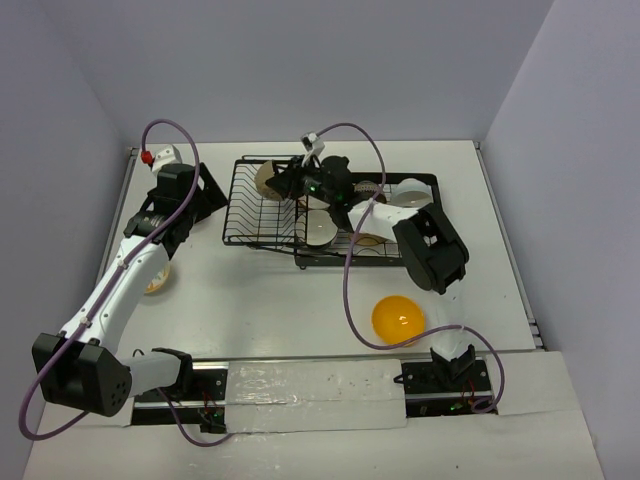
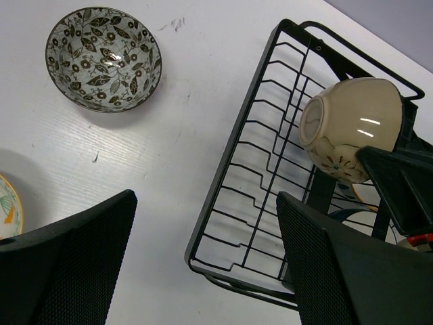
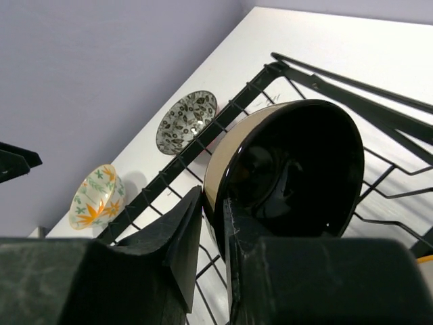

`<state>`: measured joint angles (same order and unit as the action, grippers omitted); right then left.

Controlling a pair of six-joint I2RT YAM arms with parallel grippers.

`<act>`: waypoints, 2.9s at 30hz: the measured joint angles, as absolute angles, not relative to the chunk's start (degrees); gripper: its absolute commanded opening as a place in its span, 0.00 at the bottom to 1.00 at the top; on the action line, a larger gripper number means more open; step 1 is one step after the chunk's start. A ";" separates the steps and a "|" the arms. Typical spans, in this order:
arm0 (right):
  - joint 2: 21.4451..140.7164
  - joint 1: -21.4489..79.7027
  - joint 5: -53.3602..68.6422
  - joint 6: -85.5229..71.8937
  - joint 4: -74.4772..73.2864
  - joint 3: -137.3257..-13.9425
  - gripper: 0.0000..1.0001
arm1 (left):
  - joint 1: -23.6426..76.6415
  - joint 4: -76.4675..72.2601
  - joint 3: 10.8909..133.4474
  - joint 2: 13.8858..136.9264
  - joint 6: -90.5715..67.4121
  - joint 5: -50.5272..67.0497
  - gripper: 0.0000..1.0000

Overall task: Load the bowls into the dish rack
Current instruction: Place the bowl in the dish rack.

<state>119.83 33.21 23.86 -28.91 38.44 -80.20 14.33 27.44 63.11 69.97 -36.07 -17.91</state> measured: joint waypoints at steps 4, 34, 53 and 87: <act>119.22 32.45 23.57 -28.91 39.51 -79.00 0.31 | 14.33 27.44 63.11 69.97 -36.07 -17.91 0.89; 117.58 31.92 26.26 -24.77 35.22 -80.07 0.25 | 14.33 27.42 63.11 69.19 -36.07 -17.89 0.89; 121.99 35.42 28.25 -23.20 30.59 -85.12 0.19 | 14.33 27.27 63.11 68.31 -36.07 -17.85 0.90; 116.49 33.10 34.24 -21.15 30.28 -81.62 0.30 | 14.33 27.27 63.09 66.54 -35.62 -19.07 0.89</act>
